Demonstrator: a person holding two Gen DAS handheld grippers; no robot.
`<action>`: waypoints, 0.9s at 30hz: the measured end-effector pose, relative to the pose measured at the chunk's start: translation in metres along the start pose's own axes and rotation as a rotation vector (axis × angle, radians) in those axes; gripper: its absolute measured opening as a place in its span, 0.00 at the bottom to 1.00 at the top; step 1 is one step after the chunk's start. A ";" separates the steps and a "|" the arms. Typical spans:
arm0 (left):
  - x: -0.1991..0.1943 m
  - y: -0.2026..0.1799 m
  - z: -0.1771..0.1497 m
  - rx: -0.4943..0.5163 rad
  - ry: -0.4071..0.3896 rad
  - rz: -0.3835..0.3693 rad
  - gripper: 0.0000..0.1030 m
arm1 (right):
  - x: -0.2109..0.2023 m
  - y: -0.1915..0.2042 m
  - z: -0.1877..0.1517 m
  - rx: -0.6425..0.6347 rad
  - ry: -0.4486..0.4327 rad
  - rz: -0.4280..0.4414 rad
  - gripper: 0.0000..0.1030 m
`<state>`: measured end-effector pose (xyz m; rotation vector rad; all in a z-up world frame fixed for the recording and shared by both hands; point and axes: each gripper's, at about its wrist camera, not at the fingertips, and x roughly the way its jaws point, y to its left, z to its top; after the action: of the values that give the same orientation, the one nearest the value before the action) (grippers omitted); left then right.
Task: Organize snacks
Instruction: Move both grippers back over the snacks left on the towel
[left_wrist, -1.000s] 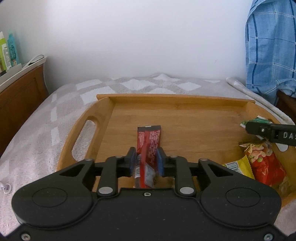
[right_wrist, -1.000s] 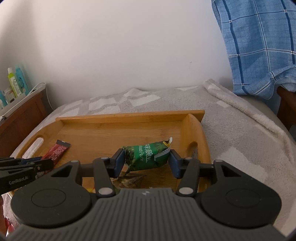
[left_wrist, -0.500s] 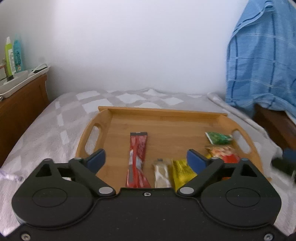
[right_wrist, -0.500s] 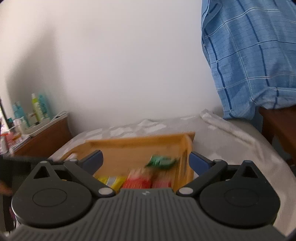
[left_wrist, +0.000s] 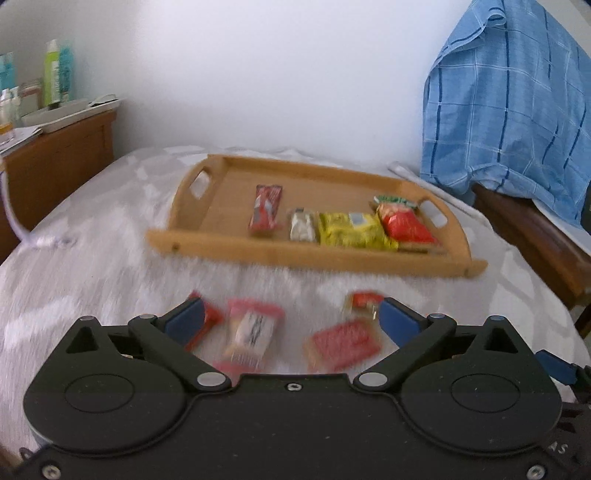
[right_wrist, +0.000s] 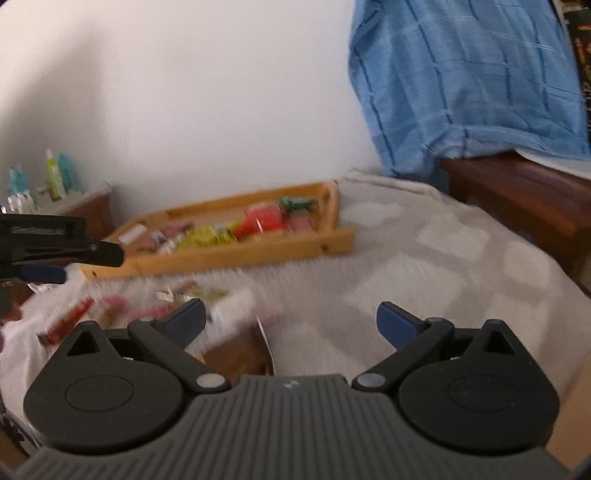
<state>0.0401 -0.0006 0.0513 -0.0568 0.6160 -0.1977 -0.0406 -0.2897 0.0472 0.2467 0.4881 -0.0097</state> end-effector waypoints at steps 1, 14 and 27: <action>-0.002 0.001 -0.006 -0.002 -0.003 0.008 0.98 | 0.000 0.000 -0.004 -0.006 0.007 -0.016 1.00; -0.005 0.014 -0.046 -0.008 -0.044 0.140 0.98 | 0.005 0.020 -0.033 -0.092 0.004 -0.068 1.00; 0.022 0.008 -0.035 0.077 -0.031 0.093 0.73 | 0.011 0.054 -0.046 -0.303 -0.035 -0.025 1.00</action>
<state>0.0382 0.0027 0.0094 0.0434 0.5781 -0.1301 -0.0485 -0.2259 0.0152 -0.0569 0.4512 0.0357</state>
